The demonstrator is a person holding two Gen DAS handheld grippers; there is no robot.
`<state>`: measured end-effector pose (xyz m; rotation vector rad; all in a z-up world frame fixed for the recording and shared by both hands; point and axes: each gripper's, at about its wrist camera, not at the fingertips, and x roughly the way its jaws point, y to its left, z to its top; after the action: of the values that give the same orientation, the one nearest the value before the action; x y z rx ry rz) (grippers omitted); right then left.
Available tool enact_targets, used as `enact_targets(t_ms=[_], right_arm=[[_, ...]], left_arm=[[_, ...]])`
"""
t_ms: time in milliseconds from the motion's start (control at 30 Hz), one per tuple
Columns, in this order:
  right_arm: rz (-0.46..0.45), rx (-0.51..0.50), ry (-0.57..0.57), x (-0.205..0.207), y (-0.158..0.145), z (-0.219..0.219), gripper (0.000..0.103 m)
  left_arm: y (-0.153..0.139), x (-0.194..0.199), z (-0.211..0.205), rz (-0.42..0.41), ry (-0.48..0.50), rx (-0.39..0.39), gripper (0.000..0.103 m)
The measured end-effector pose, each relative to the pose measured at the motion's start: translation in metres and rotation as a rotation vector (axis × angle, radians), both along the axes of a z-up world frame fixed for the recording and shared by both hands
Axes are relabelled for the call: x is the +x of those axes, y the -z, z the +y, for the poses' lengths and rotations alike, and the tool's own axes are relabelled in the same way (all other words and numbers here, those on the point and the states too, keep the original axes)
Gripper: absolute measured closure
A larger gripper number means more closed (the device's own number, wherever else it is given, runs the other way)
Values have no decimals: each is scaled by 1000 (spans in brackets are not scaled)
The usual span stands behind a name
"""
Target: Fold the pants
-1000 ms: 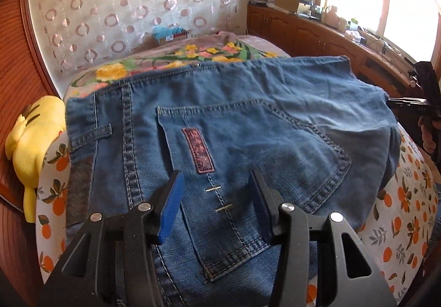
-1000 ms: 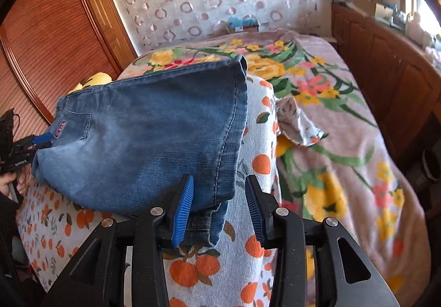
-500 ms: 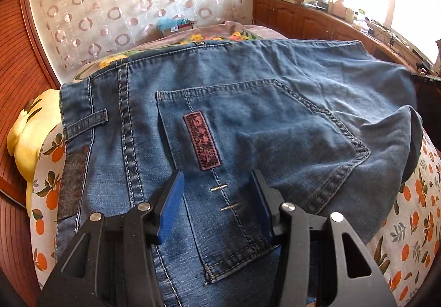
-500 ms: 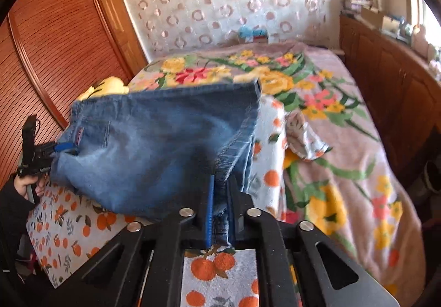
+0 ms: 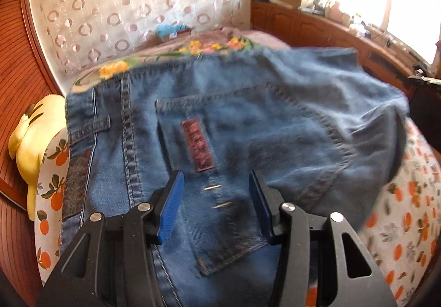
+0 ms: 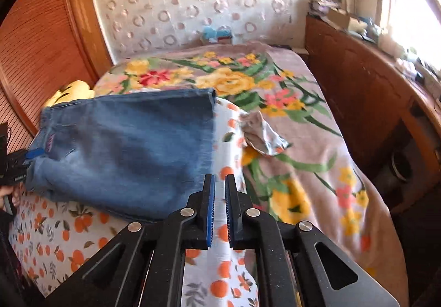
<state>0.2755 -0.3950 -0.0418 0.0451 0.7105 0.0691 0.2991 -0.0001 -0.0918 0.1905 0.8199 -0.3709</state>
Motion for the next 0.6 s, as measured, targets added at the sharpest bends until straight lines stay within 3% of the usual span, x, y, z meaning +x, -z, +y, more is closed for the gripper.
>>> enact_targets(t_ms=[267, 600], right_arm=[[-64, 67, -161, -19, 13, 48, 77], [-16, 128, -395, -35, 45, 140, 76]], left_arm=[[-33, -49, -24, -94, 73, -41, 53], [-30, -71, 10, -80, 17, -53, 53]])
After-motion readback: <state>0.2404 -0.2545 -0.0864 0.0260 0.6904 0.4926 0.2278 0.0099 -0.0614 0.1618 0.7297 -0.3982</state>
